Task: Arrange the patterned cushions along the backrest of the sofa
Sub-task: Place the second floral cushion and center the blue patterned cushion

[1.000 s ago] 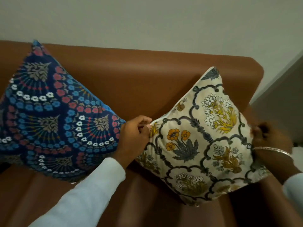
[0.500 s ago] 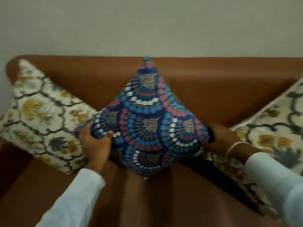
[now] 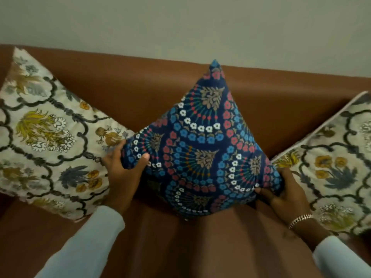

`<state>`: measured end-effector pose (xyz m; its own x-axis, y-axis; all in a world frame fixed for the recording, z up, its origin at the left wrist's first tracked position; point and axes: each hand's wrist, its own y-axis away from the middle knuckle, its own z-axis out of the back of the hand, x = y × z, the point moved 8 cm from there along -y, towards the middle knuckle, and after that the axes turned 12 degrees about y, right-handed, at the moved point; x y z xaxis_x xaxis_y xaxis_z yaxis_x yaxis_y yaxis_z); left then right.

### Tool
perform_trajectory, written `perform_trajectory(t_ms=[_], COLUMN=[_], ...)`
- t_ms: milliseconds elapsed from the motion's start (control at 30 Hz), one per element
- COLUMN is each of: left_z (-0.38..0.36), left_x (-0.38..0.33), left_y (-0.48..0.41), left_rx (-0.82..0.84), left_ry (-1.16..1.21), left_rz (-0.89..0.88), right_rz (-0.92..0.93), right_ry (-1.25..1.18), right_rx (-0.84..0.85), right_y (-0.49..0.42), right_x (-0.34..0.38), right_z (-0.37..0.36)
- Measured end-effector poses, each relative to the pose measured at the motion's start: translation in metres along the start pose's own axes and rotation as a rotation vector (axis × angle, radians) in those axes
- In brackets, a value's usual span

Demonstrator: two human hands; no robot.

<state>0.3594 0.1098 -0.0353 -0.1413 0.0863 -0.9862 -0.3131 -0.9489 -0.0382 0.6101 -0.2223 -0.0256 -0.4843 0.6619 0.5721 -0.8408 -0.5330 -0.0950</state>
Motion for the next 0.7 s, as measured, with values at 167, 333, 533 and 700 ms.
perform_trajectory(t_ms=[167, 333, 533, 700], left_z=[-0.040, -0.028, -0.088, -0.148], left_x=[-0.024, -0.020, -0.074, -0.062], left_y=[0.006, 0.007, 0.100, 0.114], left_rx=[0.057, -0.060, 0.145, 0.419], left_ry=[-0.076, -0.108, -0.351, -0.681], left_rz=[-0.134, -0.049, -0.609, -0.730], right_rz=[-0.114, -0.009, 0.301, 0.606], right_ry=[0.078, 0.120, 0.173, 0.462], right_rx=[0.015, -0.087, -0.355, -0.152], right_y=[-0.036, -0.046, -0.035, -0.020], right_x=[-0.030, -0.021, 0.042, 0.097], right_z=[0.006, 0.013, 0.051, -0.013])
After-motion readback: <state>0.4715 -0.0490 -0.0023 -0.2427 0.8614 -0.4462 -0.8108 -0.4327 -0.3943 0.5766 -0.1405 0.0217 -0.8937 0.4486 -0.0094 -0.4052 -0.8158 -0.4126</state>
